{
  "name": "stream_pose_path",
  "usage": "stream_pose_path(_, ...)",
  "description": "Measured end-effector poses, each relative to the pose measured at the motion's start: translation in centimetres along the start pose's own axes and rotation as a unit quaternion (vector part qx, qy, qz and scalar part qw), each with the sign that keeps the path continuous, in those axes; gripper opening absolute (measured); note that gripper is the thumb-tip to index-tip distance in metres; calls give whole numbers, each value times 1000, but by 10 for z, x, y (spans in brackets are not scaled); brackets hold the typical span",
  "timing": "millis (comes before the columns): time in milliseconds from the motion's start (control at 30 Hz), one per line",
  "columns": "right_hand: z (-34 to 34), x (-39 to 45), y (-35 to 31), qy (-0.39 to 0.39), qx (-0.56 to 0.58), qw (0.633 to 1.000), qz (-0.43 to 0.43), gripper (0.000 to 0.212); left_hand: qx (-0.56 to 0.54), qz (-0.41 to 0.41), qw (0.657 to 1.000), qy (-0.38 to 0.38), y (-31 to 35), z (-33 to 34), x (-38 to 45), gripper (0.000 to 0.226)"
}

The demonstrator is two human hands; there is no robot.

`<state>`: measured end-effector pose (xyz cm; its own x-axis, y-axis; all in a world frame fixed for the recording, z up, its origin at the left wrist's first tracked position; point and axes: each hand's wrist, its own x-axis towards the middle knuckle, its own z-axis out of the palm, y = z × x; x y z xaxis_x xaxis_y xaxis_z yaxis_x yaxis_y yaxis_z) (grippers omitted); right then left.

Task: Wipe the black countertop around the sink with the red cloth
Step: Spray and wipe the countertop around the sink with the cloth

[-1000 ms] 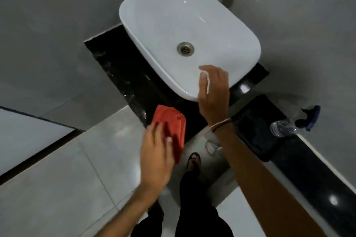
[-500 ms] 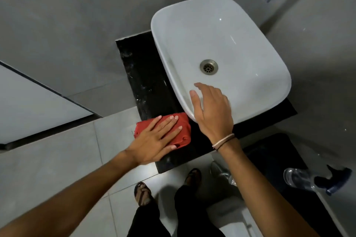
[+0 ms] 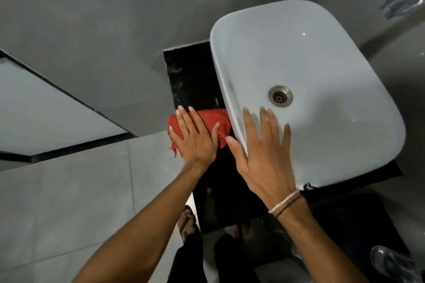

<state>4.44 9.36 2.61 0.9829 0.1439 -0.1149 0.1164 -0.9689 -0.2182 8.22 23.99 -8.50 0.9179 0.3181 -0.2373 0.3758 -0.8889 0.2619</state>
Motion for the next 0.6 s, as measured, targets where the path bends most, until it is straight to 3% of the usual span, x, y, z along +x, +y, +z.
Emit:
stream_pose_path(167,-3,-2,-7,-8,14,1000,15,76,32,12,998,51,-5,-31,115,84)
stream_pose_path(367,0,35,-13,30,72,997,24,77,93,146,981,83,-9,-59,231,79)
stream_pose_path(467,3,41,-11,31,86,995,31,77,157,270,949,52,-22,-62,257,76)
stream_pose_path(533,3,46,-9,29,80,996,34,79,196,359,913,4,-21,-74,279,75)
stream_pose_path(600,3,47,-13,30,81,995,40,79,226,434,872,4,-19,-85,289,71)
